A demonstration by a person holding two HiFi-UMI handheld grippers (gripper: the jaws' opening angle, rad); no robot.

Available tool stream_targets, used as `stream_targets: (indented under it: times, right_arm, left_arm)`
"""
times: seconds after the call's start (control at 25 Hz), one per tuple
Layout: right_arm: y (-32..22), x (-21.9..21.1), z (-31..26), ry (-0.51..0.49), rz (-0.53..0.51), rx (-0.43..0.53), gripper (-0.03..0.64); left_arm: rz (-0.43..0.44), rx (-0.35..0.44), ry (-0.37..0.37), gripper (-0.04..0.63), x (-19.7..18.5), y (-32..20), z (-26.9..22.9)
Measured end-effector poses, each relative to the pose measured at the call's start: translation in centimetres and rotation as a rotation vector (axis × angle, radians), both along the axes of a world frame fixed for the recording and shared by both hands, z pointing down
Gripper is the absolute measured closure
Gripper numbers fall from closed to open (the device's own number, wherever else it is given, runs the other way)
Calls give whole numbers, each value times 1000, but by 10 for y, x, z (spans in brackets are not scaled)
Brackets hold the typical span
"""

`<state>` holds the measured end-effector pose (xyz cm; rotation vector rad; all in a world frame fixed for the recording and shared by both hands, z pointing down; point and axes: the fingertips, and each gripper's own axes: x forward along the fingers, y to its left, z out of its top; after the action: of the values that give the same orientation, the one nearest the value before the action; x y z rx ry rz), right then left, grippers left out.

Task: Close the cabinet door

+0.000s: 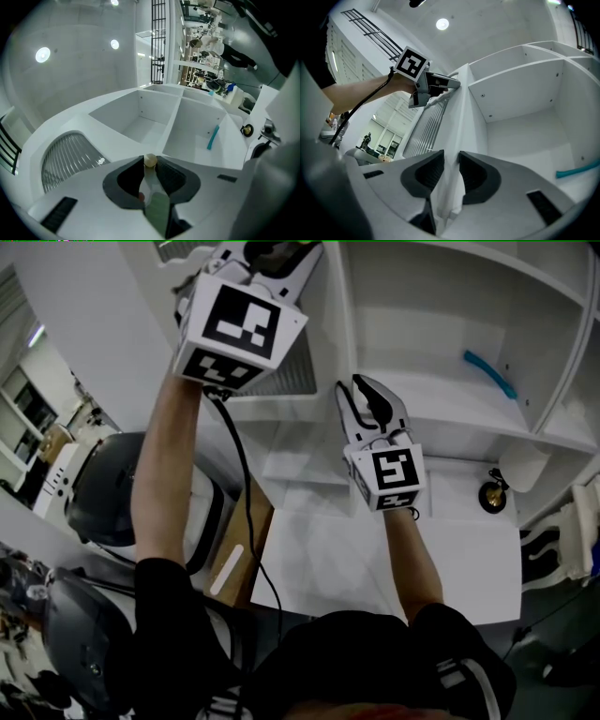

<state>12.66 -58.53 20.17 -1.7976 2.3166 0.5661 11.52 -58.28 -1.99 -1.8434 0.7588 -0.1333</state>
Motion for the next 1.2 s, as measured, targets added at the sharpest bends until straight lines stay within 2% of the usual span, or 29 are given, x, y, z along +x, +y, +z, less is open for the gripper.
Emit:
stream_targets:
  times: [0.24,0.44,0.64,0.76,1.0,1.12,1.2]
  right_arm:
    - [1,0,2,7,-4,-10,509]
    - [17,-2,8,57,32,-39,489]
    - [57,-4,36,108,33,-66,489]
    - [67,-5,53,102,54,-107,489]
    - [91,-33,93,64,76,-189,489]
    - [105,-50,106,61,103,-207,491]
    - [114,-61,116,59,118,-227,521]
  left_arm:
    - [14,-17,50,506,-1,2,1]
    - [67,-34,158,506,-10,3,7]
    - [143,-190,273,506,-46,18,53]
    - [217,-233,347,506,-63,34,82]
    - [231,-345,321,506,-95,53,166]
    - [250,-457,353,506,-116,62,208]
    - [261,-555,350,506,-125,67,244]
